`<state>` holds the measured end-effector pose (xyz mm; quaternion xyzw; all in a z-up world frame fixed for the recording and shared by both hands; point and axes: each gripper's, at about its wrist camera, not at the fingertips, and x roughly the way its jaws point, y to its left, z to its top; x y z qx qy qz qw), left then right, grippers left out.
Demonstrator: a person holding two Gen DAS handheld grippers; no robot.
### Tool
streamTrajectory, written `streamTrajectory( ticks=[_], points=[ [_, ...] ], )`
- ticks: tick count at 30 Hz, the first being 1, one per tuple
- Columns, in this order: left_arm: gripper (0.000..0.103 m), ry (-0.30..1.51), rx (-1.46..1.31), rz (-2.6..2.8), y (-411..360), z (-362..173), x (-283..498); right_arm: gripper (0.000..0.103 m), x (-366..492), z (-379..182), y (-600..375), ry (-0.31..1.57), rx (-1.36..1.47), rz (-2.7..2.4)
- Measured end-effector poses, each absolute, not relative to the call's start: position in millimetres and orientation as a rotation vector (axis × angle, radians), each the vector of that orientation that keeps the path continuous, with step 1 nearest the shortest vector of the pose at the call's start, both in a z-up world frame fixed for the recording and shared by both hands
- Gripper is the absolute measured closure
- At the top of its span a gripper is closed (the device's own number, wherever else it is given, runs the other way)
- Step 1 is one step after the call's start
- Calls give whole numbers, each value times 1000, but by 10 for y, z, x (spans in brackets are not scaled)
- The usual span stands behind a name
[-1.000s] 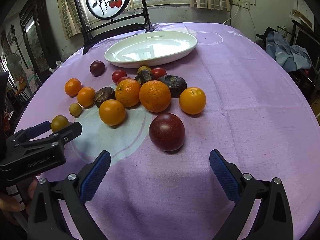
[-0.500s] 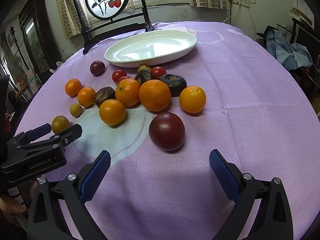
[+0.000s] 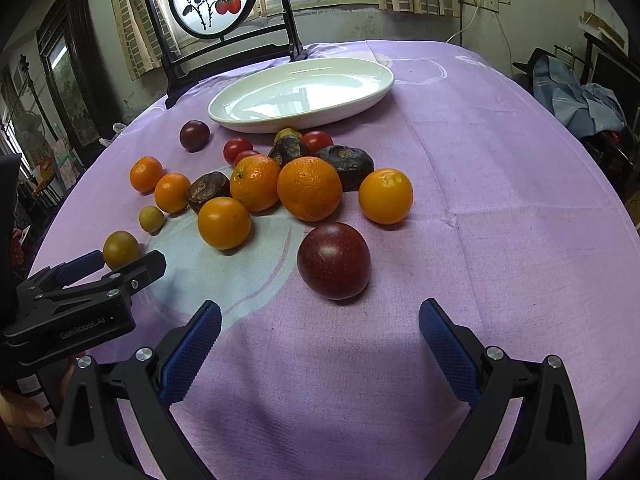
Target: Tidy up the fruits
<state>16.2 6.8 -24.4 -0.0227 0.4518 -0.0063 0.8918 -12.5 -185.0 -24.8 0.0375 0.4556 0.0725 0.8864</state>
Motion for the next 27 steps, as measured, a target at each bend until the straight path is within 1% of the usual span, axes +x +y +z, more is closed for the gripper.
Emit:
streamTrajectory(
  ticks=[27],
  points=[
    [5,934,-43,-12,62,-240,145,4,-130,-259,-1859,949,90,150]
  ],
)
